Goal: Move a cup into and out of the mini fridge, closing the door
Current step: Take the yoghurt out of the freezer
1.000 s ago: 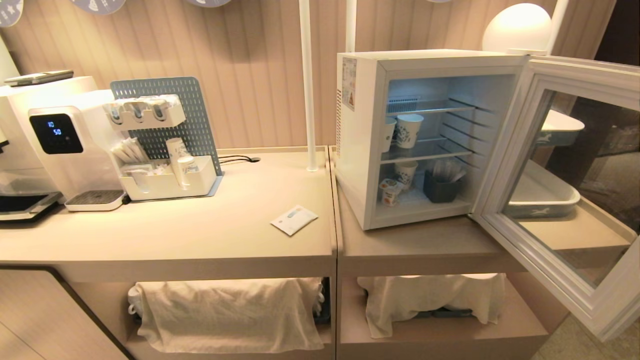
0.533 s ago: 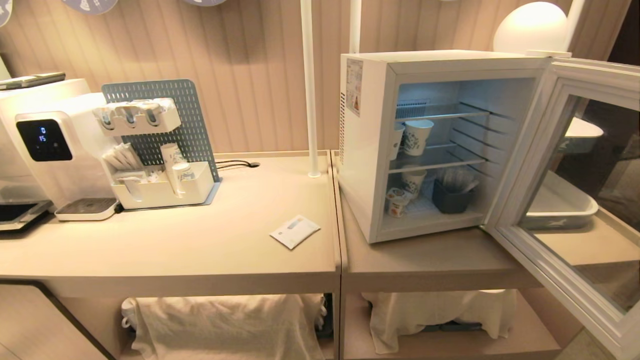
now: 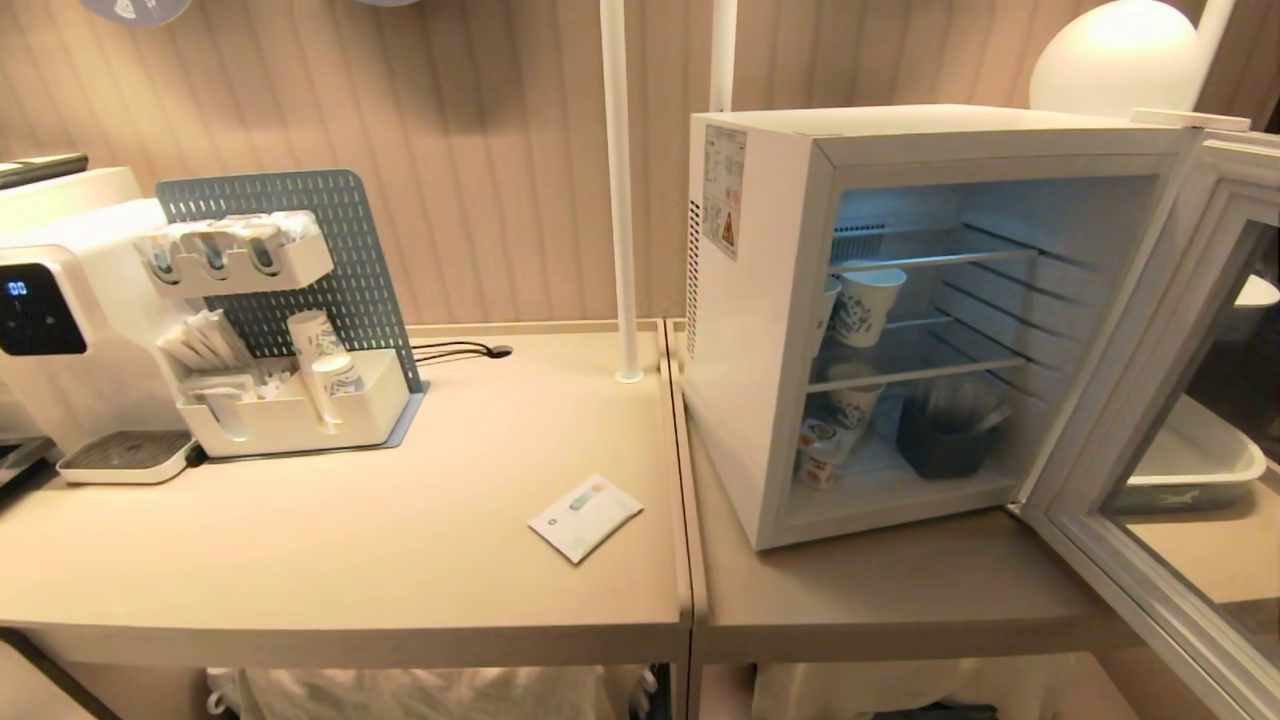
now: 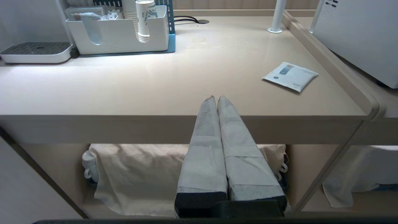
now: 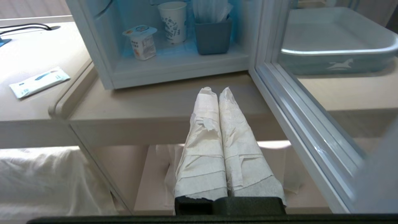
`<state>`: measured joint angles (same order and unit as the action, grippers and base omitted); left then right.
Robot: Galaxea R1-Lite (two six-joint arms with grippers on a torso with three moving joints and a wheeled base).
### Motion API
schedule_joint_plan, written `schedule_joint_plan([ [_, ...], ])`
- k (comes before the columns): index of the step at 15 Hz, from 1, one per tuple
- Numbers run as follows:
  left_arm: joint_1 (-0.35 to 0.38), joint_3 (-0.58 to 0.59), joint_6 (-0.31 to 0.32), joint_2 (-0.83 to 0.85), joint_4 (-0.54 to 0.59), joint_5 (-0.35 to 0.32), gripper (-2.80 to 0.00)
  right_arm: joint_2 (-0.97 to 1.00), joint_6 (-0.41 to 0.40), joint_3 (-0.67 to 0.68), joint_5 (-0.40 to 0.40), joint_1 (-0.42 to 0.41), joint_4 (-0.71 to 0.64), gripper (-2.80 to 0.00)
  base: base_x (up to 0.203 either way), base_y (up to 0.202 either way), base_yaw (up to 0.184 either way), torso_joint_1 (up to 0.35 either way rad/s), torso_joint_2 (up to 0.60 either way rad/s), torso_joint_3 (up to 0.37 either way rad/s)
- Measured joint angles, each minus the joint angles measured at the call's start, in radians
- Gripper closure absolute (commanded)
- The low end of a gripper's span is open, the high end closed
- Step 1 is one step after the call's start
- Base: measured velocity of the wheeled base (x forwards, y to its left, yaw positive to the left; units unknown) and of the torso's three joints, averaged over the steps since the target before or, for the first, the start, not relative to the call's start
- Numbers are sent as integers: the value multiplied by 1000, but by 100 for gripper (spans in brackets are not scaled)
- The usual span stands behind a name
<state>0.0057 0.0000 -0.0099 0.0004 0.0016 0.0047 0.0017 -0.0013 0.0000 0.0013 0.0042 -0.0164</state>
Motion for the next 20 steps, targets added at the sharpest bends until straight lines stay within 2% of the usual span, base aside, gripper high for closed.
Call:
schedule_joint_plan([
  [5,0,0,-5,0,-1,1,0,0,0,0,0,0,-1,0,182,0,1,2,3,4],
  [9,0,0,-5,0,0,1,0,0,2,-13,-5,0,8,0,19,0,-3,2,2,0],
  [10,0,0,-1,0,0,1,0,4,10,-50,-10,0,1,0,0,0,0,0,0,0],
  [12,0,0,11,0,0,1,0,53,39,-231,-15,0,-54,0,0,0,0,0,0,0],
  [14,0,0,12,0,0,1,0,180,64,-395,2,0,-107,0,0,0,0,0,0,0],
  [16,0,0,7,0,0,1,0,403,96,-463,24,3,-82,0,0,0,0,0,0,0],
  [20,0,0,15,0,0,0,0,975,144,-492,50,70,146,0,0,0,0,0,0,0],
])
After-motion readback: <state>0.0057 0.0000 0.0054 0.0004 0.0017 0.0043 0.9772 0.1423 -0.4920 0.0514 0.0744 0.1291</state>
